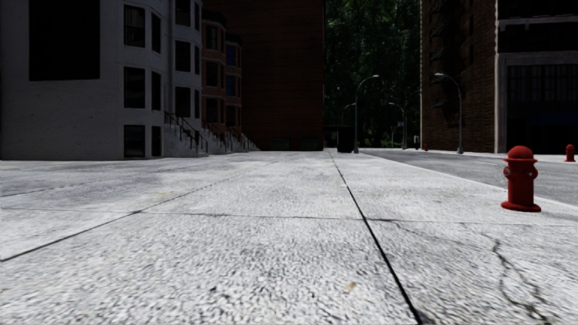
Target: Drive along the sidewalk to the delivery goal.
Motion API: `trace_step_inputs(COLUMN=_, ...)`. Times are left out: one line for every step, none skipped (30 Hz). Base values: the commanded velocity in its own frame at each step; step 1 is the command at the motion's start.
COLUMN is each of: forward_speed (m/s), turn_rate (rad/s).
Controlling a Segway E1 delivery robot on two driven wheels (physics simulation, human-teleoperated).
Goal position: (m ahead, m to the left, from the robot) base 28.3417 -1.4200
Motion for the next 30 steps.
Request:
trace_step_inputs(forward_speed=2.0, turn_rate=0.0)
trace_step_inputs(forward_speed=2.0, turn_rate=0.0)
trace_step_inputs(forward_speed=2.0, turn_rate=0.0)
trace_step_inputs(forward_speed=2.0, turn_rate=0.0)
trace_step_inputs(forward_speed=2.0, turn_rate=0.0)
trace_step_inputs(forward_speed=2.0, turn_rate=0.0)
trace_step_inputs(forward_speed=2.0, turn_rate=0.0)
trace_step_inputs(forward_speed=2.0, turn_rate=0.0)
trace_step_inputs(forward_speed=2.0, turn_rate=0.0)
trace_step_inputs(forward_speed=2.0, turn_rate=0.0)
trace_step_inputs(forward_speed=2.0, turn_rate=0.0)
trace_step_inputs(forward_speed=2.0, turn_rate=0.0)
trace_step_inputs(forward_speed=2.0, turn_rate=0.0)
trace_step_inputs(forward_speed=2.0, turn_rate=0.0)
trace_step_inputs(forward_speed=2.0, turn_rate=0.0)
trace_step_inputs(forward_speed=2.0, turn_rate=0.0)
trace_step_inputs(forward_speed=2.0, turn_rate=0.0)
trace_step_inputs(forward_speed=2.0, turn_rate=0.0)
trace_step_inputs(forward_speed=2.0, turn_rate=0.0)
trace_step_inputs(forward_speed=2.0, turn_rate=0.0)
trace_step_inputs(forward_speed=2.0, turn_rate=0.0)
trace_step_inputs(forward_speed=2.0, turn_rate=0.0)
trace_step_inputs(forward_speed=2.0, turn_rate=0.0)
trace_step_inputs(forward_speed=2.0, turn_rate=0.0)
trace_step_inputs(forward_speed=2.0, turn_rate=0.0)
trace_step_inputs(forward_speed=2.0, turn_rate=0.0)
trace_step_inputs(forward_speed=2.0, turn_rate=0.0)
trace_step_inputs(forward_speed=2.0, turn_rate=0.0)
trace_step_inputs(forward_speed=2.0, turn_rate=0.0)
trace_step_inputs(forward_speed=2.0, turn_rate=0.0)
